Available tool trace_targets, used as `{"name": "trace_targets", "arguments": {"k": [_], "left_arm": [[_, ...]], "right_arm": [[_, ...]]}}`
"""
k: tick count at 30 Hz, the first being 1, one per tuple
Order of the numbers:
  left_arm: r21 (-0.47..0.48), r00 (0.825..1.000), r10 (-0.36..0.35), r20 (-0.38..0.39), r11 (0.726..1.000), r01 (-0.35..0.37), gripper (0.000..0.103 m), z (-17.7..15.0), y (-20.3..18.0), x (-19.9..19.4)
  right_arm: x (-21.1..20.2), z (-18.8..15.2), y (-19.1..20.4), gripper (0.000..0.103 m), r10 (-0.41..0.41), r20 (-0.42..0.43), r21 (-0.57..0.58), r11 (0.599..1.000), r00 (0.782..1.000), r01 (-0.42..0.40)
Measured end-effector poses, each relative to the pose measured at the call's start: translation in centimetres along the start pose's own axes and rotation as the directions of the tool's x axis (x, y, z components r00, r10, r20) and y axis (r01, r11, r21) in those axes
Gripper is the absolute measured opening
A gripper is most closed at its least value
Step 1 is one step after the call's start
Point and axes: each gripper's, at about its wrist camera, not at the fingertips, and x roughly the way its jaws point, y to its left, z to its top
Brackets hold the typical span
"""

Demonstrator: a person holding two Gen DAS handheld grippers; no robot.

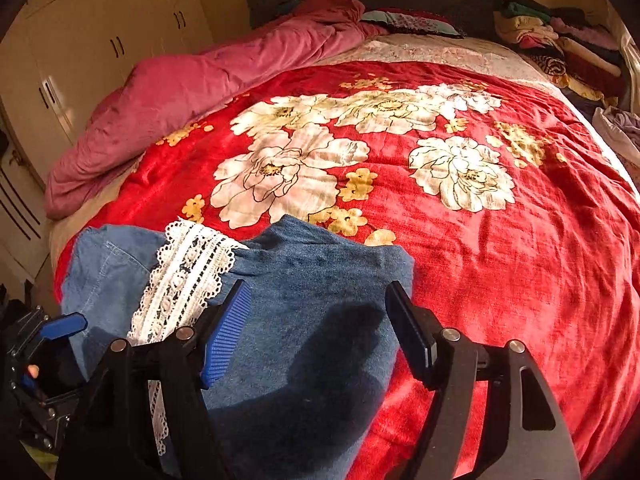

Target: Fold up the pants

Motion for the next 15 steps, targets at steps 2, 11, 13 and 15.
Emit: {"name": "trace_targets", "arguments": {"k": [2,11,13,15], "left_arm": [[-0.003,1.000,0.007,0.014,1.000,-0.007,0.079,0.2,0.2,-0.5],[-0.003,0.998,0.042,0.055,0.999,-0.041,0.090,0.9,0.7,-2.5],[-0.005,0.997,0.049,0.065,0.999,-0.049,0.091,1.0,0.7,-2.9],[-0.005,0.996,0.061,0.070,0.998,-0.060,0.092,1.1,0.8,-3.3]], "right_arm": [[-1.3,-0.4,-0.1,0.069,0.006,0.021,0.006,1.000,1.000,-0.006],[-5.8,-0.6,1.0,0.092,0.000,0.104,-0.023,1.000,0.995,0.002],[-6.4,-0.2,1.5,0.092,0.007,0.122,-0.040,0.999,0.992,-0.002],[-6.8,0.3,2.2,0.092,0.016,0.133,-0.060,0.998,0.991,-0.008]]}}
